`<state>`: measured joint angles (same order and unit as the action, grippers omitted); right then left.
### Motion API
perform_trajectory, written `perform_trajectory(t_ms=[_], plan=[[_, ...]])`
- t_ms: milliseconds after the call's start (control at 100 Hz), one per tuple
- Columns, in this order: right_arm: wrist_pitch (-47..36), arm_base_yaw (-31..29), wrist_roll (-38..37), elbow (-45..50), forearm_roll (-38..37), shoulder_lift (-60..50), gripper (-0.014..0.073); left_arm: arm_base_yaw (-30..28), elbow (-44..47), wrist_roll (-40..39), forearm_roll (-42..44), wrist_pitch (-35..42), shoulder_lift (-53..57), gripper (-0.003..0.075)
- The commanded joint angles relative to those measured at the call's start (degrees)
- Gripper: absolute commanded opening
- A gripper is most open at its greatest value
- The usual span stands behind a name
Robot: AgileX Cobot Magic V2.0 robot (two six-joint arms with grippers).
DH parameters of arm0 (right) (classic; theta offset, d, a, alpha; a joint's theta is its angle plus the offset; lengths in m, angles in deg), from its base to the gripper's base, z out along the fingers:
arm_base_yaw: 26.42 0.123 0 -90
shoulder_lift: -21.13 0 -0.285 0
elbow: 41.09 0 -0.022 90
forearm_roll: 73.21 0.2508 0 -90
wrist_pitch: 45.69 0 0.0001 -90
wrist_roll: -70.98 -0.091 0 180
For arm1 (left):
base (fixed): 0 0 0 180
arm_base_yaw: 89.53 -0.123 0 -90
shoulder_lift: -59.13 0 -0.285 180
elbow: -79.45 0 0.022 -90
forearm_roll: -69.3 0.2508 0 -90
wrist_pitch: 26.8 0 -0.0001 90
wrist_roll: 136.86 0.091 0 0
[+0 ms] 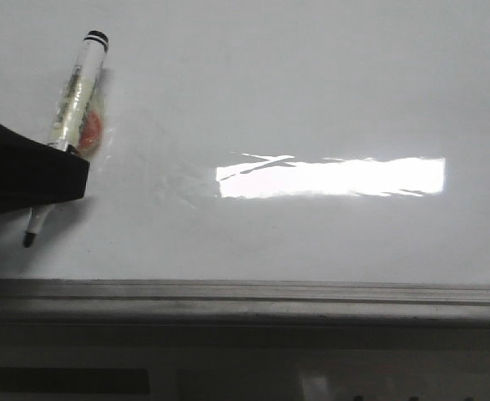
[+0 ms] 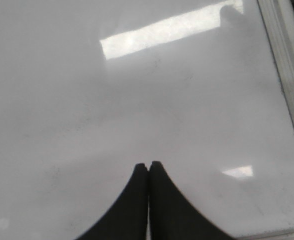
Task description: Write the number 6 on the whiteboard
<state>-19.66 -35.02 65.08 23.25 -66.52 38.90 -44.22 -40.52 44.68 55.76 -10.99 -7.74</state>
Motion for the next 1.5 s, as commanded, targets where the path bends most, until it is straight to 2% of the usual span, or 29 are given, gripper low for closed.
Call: perform_trajectory(t_ms=[0,50,210,370,580,680,820,910,1030,1100,1330,1490], plan=[[-3.9,0.2,0.0,-2.0,0.1,1.0,-0.0064,0.4,-1.6,-0.1,-1.2,2.7,-0.4,0.0034],[-3.9,1.0,0.0,-2.0,0.1,1.0,-0.0064,0.4,-1.6,-0.1,-1.2,2.7,-0.4,-0.0019],[-3.0,6.7,0.0,-2.7,-0.2,1.1,-0.0064,0.4,-1.6,-0.1,-1.2,2.7,-0.2,-0.0020],[-2.2,14.6,6.5,-4.8,0.6,3.8,-0.0064,0.4,-1.6,-0.1,0.5,2.4,2.5,-0.0020],[-5.3,26.1,20.6,-10.3,10.6,12.4,-0.0064,0.9,-1.6,-0.1,15.9,2.6,7.3,-0.0020],[-6.1,33.1,22.5,-13.7,10.8,18.4,-0.0064,2.6,-1.6,-0.1,22.8,2.8,7.9,-0.0020],[-10.6,43.5,22.7,-17.5,10.8,25.5,-0.0060,6.0,-1.6,-0.1,24.6,2.8,7.5,-0.0020],[-15.2,49.9,22.7,-18.8,10.8,28.9,0.0014,8.6,-1.6,-0.1,24.9,3.5,7.3,-0.0020],[-16.1,56.0,22.6,-20.7,12.7,34.0,0.0251,11.4,-1.6,-0.1,24.9,3.7,7.0,-0.0020],[-16.1,58.5,22.6,-22.0,14.1,36.8,0.0342,12.8,-1.6,-0.1,24.9,4.4,6.5,-0.0020],[-18.2,62.7,22.6,-26.4,15.9,43.5,0.0349,15.5,-1.6,-0.1,24.9,4.2,4.9,-0.0020],[-18.3,62.6,22.6,-27.5,15.9,45.4,0.0278,16.0,-1.6,-0.4,24.8,4.2,4.9,-0.0020]])
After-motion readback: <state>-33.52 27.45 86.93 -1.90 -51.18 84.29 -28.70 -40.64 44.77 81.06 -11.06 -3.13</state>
